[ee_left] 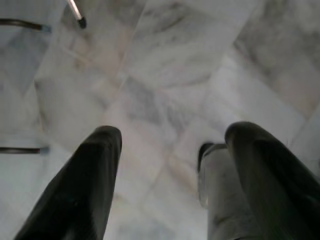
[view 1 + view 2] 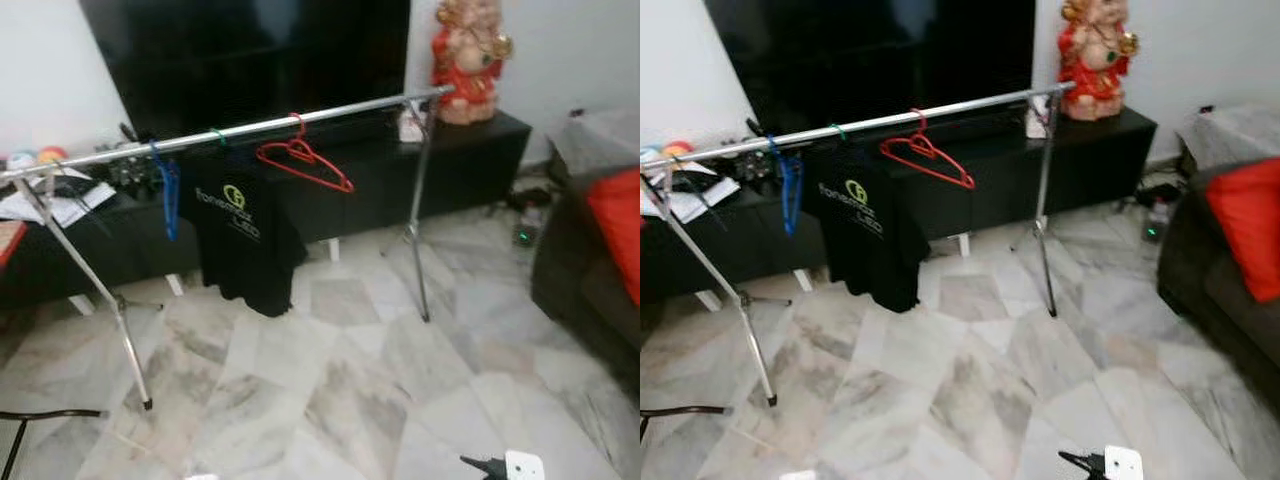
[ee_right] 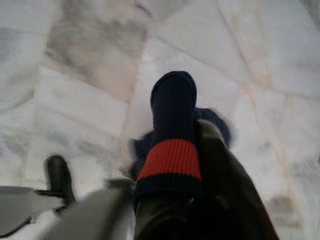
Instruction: Hang hanger
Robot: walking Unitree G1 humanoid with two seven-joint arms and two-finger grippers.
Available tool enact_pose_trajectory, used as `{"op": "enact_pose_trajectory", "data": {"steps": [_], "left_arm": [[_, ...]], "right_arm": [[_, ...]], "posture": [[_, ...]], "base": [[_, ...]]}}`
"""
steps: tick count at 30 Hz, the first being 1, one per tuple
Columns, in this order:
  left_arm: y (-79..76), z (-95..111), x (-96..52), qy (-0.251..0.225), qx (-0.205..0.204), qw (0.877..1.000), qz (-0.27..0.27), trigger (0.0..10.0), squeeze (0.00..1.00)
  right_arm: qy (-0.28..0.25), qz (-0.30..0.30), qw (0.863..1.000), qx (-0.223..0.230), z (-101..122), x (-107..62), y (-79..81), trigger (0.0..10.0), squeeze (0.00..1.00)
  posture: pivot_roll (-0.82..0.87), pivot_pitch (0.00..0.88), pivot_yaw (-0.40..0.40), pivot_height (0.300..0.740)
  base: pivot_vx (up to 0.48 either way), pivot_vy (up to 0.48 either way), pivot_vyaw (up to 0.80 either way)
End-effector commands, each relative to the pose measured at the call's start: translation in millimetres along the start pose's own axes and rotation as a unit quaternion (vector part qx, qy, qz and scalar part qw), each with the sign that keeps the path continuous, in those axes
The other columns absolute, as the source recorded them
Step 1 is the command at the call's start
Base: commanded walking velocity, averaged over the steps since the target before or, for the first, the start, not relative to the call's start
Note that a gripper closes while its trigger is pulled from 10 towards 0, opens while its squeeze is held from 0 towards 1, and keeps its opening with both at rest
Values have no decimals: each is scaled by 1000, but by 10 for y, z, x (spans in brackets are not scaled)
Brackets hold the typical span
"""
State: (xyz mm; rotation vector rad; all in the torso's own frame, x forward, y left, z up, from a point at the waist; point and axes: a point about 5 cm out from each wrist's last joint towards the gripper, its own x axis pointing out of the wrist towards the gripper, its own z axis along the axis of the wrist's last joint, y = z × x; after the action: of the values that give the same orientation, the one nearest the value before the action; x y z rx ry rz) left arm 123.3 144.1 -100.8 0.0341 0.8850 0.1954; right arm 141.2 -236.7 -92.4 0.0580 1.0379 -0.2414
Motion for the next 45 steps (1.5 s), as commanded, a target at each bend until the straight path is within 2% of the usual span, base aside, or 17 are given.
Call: {"op": "enact_pose_trajectory", "data": {"steps": [1,3,5,6,7,9,10,11,12,13,45], "left_arm": [[-581,-337,-260,83,-5,995,-63,10000,0],[-699,-328,-296,85,-4,994,-69,10000,0],[-737,-326,-311,86,-3,994,-70,10000,0],[-894,-347,-393,88,-1,993,-77,10000,0],[-954,-356,-428,88,0,993,-79,10000,0],[-954,-356,-428,88,0,993,-79,10000,0],[-852,-359,-385,85,1,994,-72,10000,0],[-852,-359,-385,85,1,994,-72,10000,0],[-690,-346,-312,80,2,995,-61,10000,0],[-628,-338,-284,78,2,995,-57,10000,0],[-554,-355,-263,86,-3,995,-50,10000,0]], "right_arm": [[-2,-2,1000,-2,-4,-4,-27,10000,0],[-2,-3,1000,-2,-5,-5,-27,10000,0],[-2,-3,1000,-2,-6,-5,-28,10000,0],[-2,-3,1000,-3,-6,-5,-28,10000,0],[-3,-3,1000,-3,-7,-5,-28,10000,0],[-3,-3,1000,-3,-7,-5,-28,10000,0],[-3,-2,1000,-3,-10,-6,-29,10000,0],[-3,-2,1000,-3,-10,-6,-29,10000,0],[-3,-2,1000,-3,-13,-7,-30,10000,0],[-3,-2,1000,-3,-16,-8,-32,10000,0],[-7,0,1000,-5,-7,-10,-50,10000,0]], "posture": [[-30,0,17,740],[-30,0,17,740],[-30,0,17,740],[-30,0,16,740],[-30,0,16,740],[-30,0,16,740],[-31,0,15,740],[-31,0,15,740],[-31,0,15,740],[-30,0,13,740],[-24,0,-2,740]], "base": [[334,0,0],[334,0,0],[334,0,0],[341,0,0],[341,0,0],[341,0,0],[345,0,0],[345,0,0],[341,0,0],[349,0,0],[356,0,0]]}}
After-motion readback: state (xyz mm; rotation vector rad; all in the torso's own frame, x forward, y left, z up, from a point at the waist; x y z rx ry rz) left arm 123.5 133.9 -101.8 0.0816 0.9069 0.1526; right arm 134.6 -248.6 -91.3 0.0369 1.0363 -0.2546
